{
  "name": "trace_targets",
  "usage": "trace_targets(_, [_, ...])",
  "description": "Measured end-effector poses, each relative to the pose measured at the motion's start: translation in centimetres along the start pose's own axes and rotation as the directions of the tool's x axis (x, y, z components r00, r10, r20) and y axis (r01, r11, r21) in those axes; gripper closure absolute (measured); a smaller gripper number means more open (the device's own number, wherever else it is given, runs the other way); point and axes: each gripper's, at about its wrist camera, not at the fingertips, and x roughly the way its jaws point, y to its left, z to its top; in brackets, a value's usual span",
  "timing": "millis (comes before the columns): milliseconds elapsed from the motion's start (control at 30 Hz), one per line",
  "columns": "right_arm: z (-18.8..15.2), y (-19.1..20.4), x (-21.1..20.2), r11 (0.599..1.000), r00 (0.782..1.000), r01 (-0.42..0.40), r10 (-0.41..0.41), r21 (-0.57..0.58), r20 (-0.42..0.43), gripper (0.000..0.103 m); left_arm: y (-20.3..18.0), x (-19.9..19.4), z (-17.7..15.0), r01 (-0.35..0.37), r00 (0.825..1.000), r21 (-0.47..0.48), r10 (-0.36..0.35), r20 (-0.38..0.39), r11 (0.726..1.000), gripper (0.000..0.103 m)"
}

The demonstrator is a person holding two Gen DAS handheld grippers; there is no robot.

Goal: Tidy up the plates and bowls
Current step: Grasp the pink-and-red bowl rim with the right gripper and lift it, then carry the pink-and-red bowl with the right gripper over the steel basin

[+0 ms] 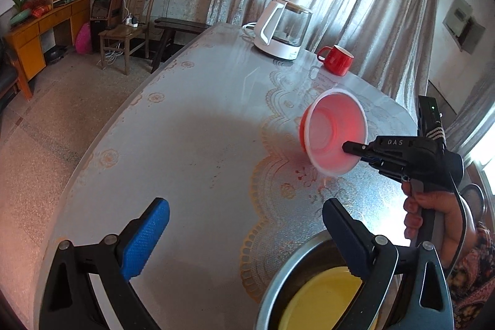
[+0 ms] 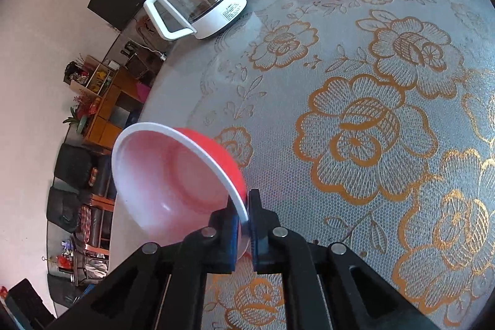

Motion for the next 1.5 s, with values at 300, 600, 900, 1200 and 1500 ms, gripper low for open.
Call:
trace_targets(300, [-2.0,1.1,-2.9,0.998,0.998,-0.057,0.057,-0.028,0.005,0.098,-2.8,-0.2,1.3,0.031,0.999,0.070,-0.033,0.024,0.997,0.004])
trace_targets(600, [-4.9,3.4,-6.8,0.990,0.993,-0.118,0.118,-0.072,-0.005,0.098,-5.2,-0.8,1.0,0.058,0.997,0.132,-0.064,0.039,0.990,0.022])
trace_targets(900, [-8.7,5.5,-9.4,0.980,0.988,-0.156,0.153,-0.126,-0.031,0.098,-6.5,-2.9,-0.7,0.093,0.994,0.189,-0.103,0.041,0.978,0.054])
trace_targets(1200, [-12.4,5.9,-10.6,0.975,0.984,-0.174,0.166,-0.138,-0.069,0.098,-5.8,-5.1,-3.5,0.143,0.990,0.185,-0.144,-0.004,0.972,0.077])
trace_targets(1500, [-15.6,5.2,-11.0,0.974,0.978,-0.188,0.173,-0.127,-0.117,0.098,-5.4,-6.1,-5.9,0.149,0.989,0.179,-0.145,-0.035,0.972,0.081])
